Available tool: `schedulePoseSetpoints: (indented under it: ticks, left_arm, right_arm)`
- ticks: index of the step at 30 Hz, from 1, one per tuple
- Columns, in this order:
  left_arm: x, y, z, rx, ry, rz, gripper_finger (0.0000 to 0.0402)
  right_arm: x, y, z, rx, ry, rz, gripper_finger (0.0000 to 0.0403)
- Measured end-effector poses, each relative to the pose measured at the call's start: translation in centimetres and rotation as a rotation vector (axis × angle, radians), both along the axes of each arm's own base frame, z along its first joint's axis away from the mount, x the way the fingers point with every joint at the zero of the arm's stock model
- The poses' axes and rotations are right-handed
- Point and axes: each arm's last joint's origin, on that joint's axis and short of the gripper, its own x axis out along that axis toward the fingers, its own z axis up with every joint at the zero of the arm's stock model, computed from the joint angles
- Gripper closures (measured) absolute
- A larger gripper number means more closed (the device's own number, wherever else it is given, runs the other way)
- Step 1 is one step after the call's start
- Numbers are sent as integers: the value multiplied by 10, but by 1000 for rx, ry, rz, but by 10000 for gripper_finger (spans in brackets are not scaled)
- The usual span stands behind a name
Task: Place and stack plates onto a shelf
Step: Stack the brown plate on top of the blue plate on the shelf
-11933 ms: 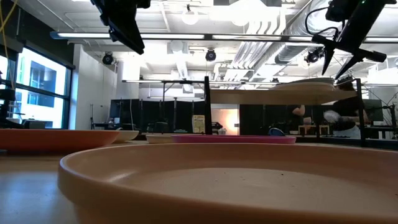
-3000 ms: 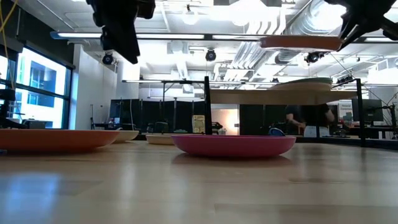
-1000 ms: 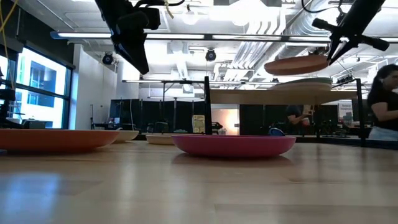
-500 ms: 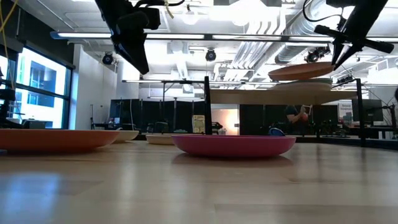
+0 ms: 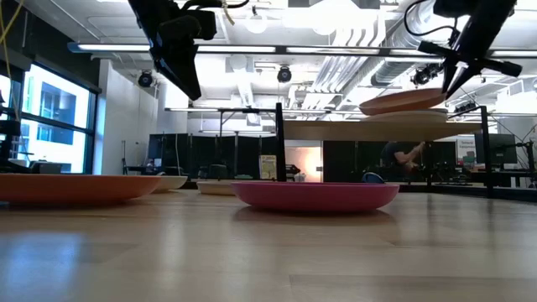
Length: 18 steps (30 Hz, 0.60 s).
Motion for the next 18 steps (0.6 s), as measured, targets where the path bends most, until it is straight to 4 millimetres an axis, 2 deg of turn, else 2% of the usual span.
schedulePoseSetpoints:
  ticks: [8,18]
  left_arm:
    - [0,0,0,0,0,0,284]
    - [0,0,0,0,0,0,284]
  right_arm:
    - [0,-5,-3,30,-11,-18,398]
    - [-1,-6,-2,24,-9,-9,314]
